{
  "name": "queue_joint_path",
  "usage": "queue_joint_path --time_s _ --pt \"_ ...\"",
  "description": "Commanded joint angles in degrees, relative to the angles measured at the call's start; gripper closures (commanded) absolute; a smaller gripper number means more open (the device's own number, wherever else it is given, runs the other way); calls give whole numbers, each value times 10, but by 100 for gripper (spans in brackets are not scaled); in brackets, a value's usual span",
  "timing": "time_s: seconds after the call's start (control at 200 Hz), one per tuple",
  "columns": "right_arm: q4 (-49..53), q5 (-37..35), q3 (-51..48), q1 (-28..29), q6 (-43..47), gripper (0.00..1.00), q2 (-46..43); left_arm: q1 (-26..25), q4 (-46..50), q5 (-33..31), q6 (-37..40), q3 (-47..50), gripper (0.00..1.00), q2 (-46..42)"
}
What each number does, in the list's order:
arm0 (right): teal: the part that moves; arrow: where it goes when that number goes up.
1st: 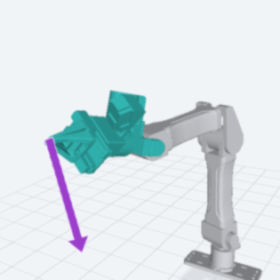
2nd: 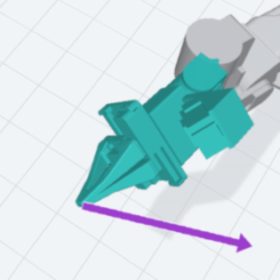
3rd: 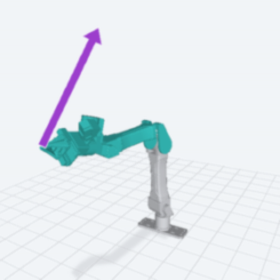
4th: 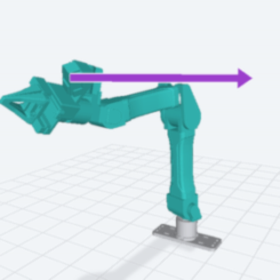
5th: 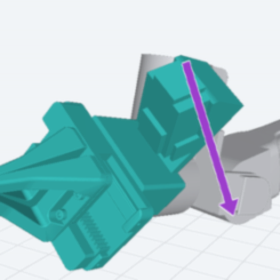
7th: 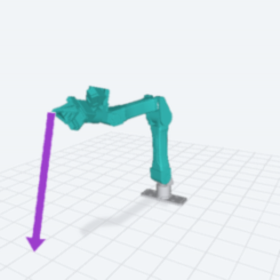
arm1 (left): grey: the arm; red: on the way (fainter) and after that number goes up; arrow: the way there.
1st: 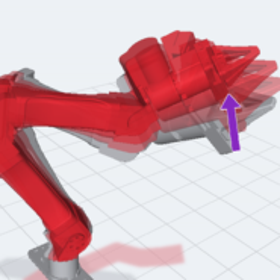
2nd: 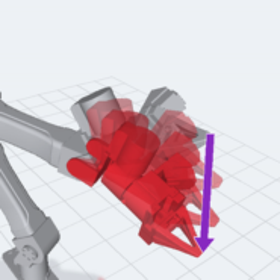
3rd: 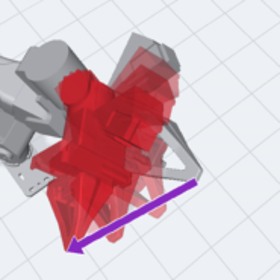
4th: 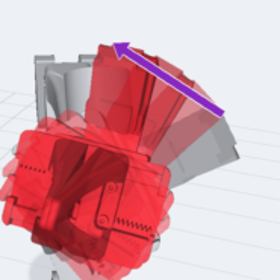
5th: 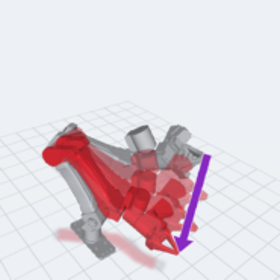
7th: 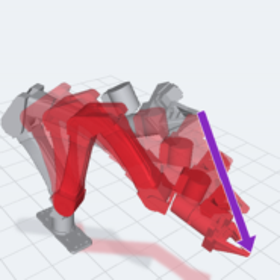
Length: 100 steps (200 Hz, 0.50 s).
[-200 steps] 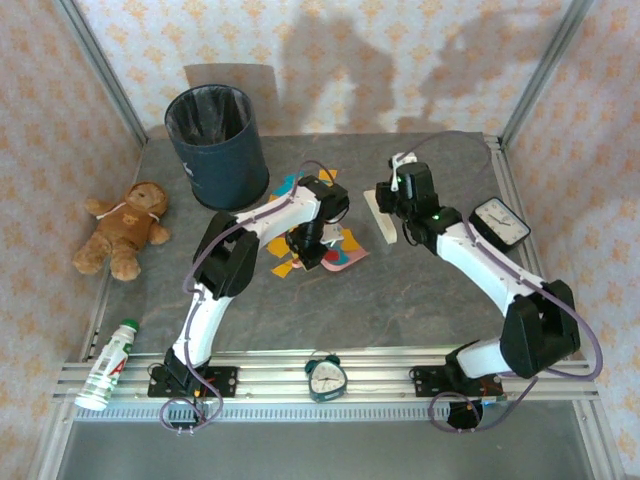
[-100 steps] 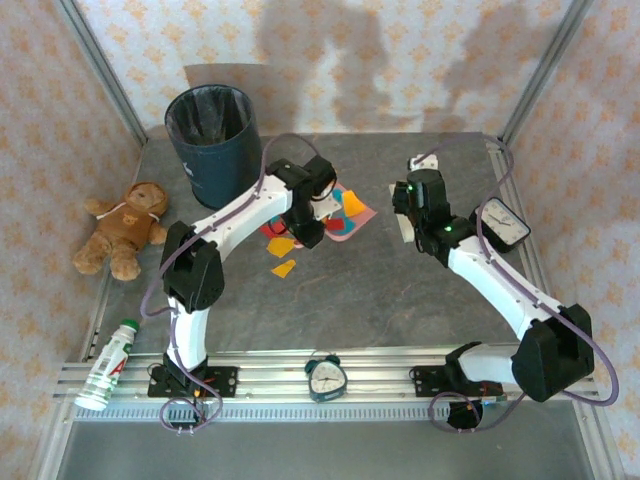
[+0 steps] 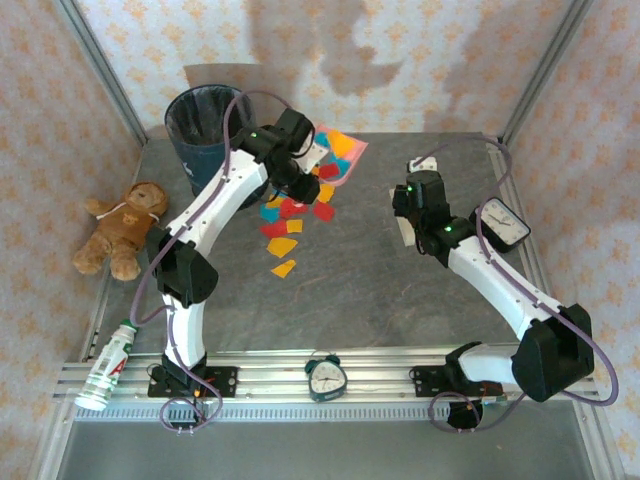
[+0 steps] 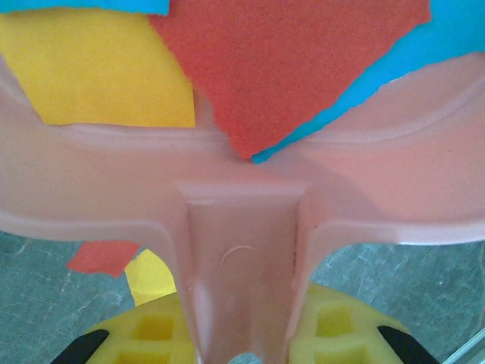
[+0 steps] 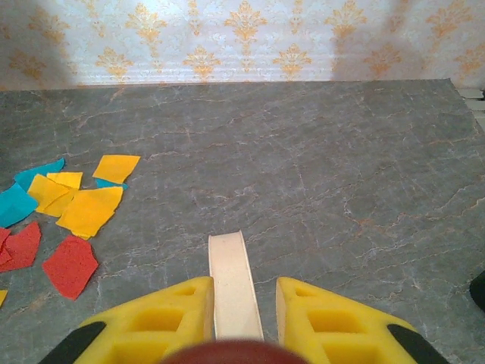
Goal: Sweep away the paper scraps from the table
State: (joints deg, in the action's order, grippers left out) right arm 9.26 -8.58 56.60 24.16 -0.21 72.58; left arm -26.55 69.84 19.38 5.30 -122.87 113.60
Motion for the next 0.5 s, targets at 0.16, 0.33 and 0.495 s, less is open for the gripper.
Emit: queue_joint_path --time_s 0.16,0.33,0.495 --pt "-1 4 10 -5 -7 100 -6 55 26 24 -70 -105 100 -4" --pt "2 3 11 -6 -7 100 -5 90 -1 42 -102 -122 100 -12" --pt "4 5 11 -6 -8 100 -3 132 -43 80 -150 -120 100 -22"
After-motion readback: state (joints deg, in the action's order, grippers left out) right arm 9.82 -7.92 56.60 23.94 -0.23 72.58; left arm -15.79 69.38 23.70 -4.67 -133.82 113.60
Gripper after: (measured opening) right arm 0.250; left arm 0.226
